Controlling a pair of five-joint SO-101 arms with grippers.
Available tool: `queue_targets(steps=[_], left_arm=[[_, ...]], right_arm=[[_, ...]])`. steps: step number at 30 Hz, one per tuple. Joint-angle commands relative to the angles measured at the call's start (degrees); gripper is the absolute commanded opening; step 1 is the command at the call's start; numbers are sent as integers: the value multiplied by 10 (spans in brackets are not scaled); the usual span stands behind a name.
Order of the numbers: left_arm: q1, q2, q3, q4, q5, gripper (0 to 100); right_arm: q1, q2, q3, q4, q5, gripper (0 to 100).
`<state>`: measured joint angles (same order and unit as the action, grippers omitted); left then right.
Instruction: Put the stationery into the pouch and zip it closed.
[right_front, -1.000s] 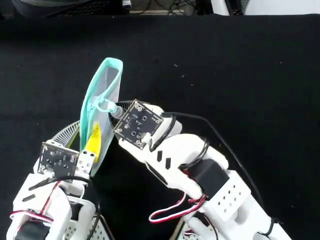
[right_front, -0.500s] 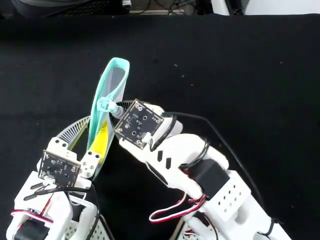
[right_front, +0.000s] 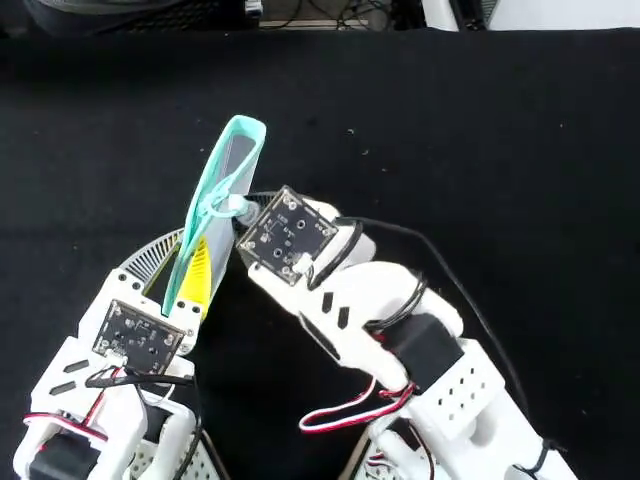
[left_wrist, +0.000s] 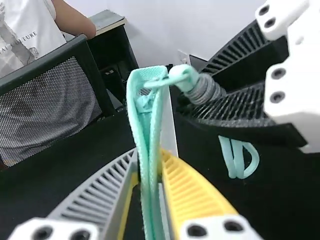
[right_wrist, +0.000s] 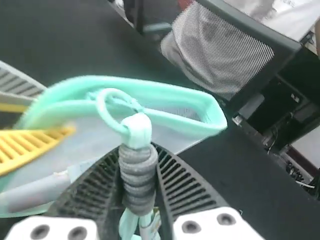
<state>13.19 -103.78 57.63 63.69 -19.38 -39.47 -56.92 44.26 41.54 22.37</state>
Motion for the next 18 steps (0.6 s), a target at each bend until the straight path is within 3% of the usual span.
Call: queue_targets(steps=[1, 6, 11, 18], left_arm=[[6, -3, -4, -21, -9, 30], [5, -3, 64, -54, -11, 30], [6, -3, 76, -66, -12, 30], [6, -3, 81, -65, -12, 30]], right_arm=[[8, -15, 8, 0, 2, 13], [-2, -17, 23, 30, -3, 36], [-2, -18, 22, 71, -3, 215], [-3, -18, -39, 72, -4, 188]])
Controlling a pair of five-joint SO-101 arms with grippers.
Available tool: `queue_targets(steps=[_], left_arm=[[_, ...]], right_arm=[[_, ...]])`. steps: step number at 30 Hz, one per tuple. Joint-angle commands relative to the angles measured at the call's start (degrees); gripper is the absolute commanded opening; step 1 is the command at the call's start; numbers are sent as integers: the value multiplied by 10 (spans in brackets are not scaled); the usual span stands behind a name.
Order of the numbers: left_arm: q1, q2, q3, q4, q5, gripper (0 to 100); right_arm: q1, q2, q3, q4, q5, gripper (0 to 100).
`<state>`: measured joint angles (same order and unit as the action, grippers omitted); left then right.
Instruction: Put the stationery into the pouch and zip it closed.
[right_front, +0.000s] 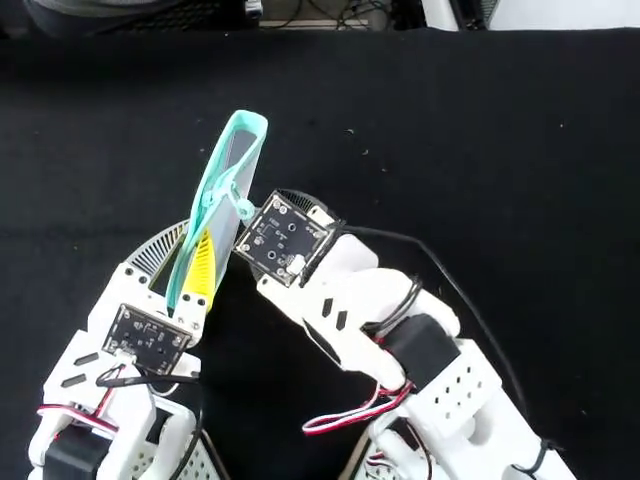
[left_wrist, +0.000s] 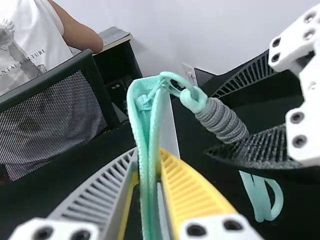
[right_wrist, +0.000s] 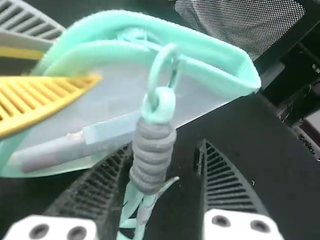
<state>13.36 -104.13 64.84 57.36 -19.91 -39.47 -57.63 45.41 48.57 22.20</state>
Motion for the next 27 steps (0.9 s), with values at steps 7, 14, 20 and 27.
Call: queue_targets(steps=[7, 14, 20, 27], left_arm=[[4, 1, 23, -4, -6, 30], [4, 1, 22, -3, -6, 30], [4, 1, 22, -4, -6, 30], [4, 1, 19, -3, -6, 30]], right_arm=[[-46, -10, -121, 5, -25, 188], [-51, -7, -129, 1, -23, 188], [-40, -6, -127, -20, -22, 128], [-1, -6, -88, -71, -21, 53]])
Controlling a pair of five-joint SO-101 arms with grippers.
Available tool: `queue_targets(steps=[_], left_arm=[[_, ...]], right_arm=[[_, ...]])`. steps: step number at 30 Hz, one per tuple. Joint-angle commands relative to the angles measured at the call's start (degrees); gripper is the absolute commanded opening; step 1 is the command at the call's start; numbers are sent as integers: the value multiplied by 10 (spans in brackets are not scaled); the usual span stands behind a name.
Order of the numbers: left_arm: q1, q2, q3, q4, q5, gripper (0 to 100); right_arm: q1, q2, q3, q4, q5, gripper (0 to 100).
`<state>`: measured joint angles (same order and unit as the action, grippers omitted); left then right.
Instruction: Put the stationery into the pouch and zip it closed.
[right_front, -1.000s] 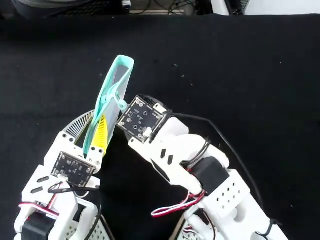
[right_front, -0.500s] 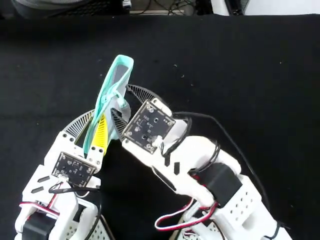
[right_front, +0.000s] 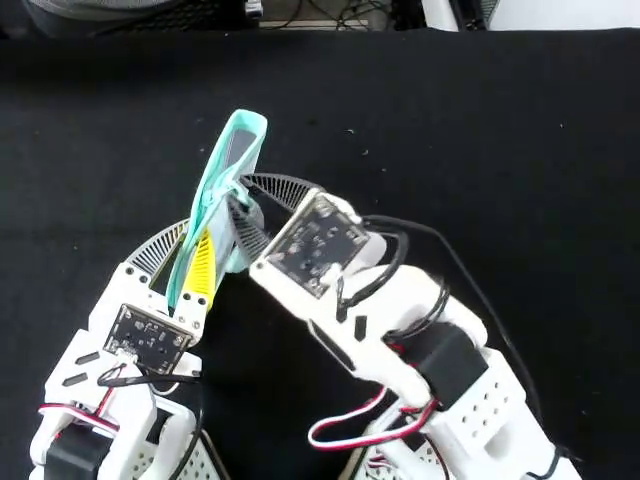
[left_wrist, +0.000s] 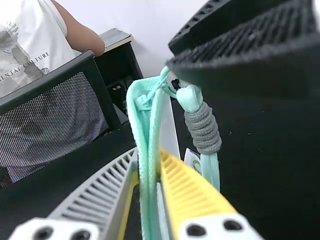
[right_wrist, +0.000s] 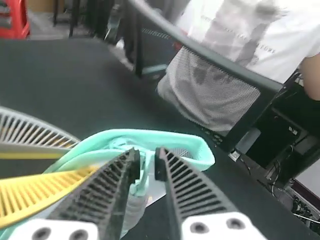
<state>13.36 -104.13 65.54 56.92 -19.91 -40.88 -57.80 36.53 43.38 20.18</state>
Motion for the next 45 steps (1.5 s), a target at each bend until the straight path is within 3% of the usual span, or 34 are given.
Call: queue_targets(steps=[1, 28, 38, 45], left_arm=[[4, 1, 12, 2, -6, 30], [0, 1, 14, 3, -6, 30], [3, 1, 15, 2, -6, 30], [3, 1, 17, 2, -7, 30]], right_arm=[[13, -4, 4, -19, -1, 53], [14, 70, -35, -24, -2, 49], [123, 73, -22, -66, -4, 12], [127, 74, -19, -92, -5, 12]])
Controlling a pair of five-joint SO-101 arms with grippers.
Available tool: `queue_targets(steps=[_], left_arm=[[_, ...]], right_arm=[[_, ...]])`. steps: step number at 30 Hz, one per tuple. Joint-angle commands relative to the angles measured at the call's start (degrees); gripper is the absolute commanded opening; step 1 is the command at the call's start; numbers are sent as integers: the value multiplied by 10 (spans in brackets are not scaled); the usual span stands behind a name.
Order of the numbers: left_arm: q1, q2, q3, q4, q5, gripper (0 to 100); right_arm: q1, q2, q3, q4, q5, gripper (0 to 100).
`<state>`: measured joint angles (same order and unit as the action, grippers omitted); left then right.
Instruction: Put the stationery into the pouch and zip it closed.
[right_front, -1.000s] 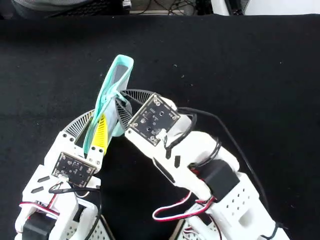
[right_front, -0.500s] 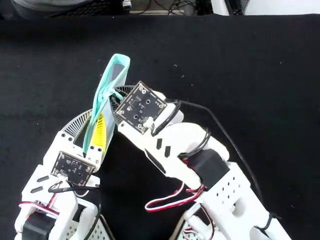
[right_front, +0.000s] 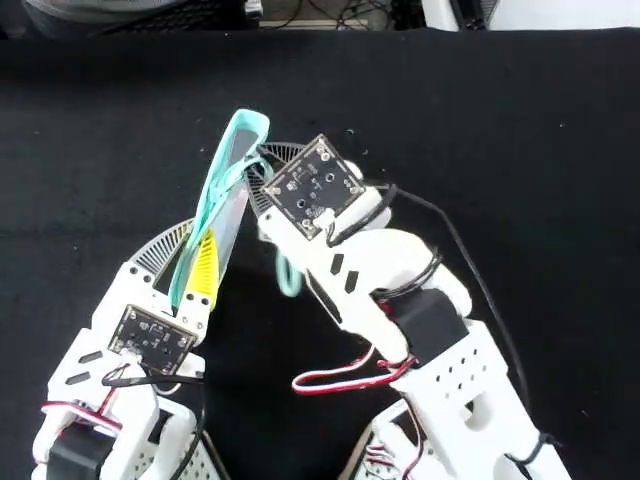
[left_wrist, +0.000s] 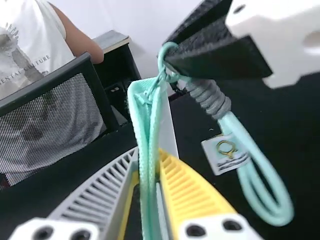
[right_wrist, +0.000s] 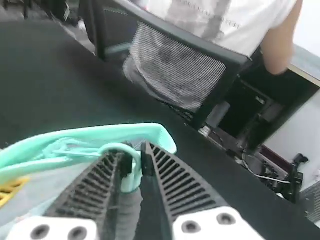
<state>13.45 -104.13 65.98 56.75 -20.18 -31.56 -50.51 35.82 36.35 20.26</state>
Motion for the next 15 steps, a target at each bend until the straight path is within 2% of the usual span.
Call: queue_targets(steps=[1, 8, 15], left_arm=[[2, 1, 13, 4, -4, 30], [2, 1, 13, 4, -1, 30], [2, 1, 13, 4, 0, 29]], right_arm=[[34, 1, -13, -22, -6, 12], [38, 3, -7, -47, -6, 12], [83, 73, -33, -94, -6, 12]])
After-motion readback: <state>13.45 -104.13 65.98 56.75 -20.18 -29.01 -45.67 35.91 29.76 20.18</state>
